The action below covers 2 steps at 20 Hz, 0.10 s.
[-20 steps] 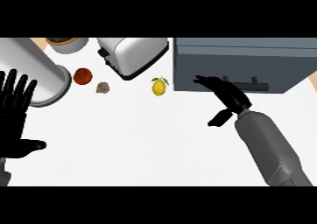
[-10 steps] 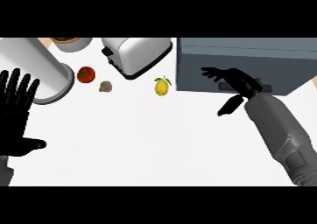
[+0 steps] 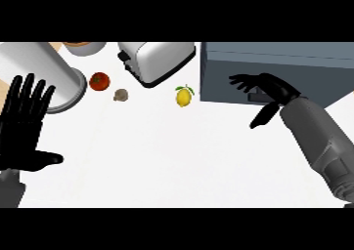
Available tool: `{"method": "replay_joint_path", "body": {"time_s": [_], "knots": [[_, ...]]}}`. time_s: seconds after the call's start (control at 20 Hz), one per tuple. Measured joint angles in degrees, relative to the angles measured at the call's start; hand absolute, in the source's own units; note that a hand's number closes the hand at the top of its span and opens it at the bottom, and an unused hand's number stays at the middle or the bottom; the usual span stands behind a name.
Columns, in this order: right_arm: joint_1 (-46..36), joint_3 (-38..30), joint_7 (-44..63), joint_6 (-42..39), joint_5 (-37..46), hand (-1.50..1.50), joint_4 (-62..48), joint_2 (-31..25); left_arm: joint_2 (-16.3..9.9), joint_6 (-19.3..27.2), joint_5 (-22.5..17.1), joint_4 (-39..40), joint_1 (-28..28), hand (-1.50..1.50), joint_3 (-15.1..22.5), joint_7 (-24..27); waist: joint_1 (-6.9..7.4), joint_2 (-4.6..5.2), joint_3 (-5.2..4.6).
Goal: Pick up the cup, place it into the drawer and close the drawer
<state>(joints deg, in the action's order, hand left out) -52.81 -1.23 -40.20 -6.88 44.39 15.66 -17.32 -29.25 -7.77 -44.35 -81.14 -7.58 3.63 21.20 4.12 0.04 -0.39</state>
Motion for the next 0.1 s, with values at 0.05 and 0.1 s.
{"method": "replay_joint_path", "body": {"time_s": [0.05, 0.1], "knots": [[-0.23, -0.14, -0.15, -0.13, -0.02, -1.50, -0.47, -0.02, 0.05, -0.11, 0.13, 0.26, -0.10, -1.50, -0.03, 0.10, 0.02, -0.01, -0.04], [-0.36, -0.04, -0.85, -0.50, 0.15, -1.50, -0.80, -0.28, -0.13, -0.27, 0.05, 0.60, -0.25, -1.50, -0.22, -0.12, 0.12, 0.02, -0.05]]}}
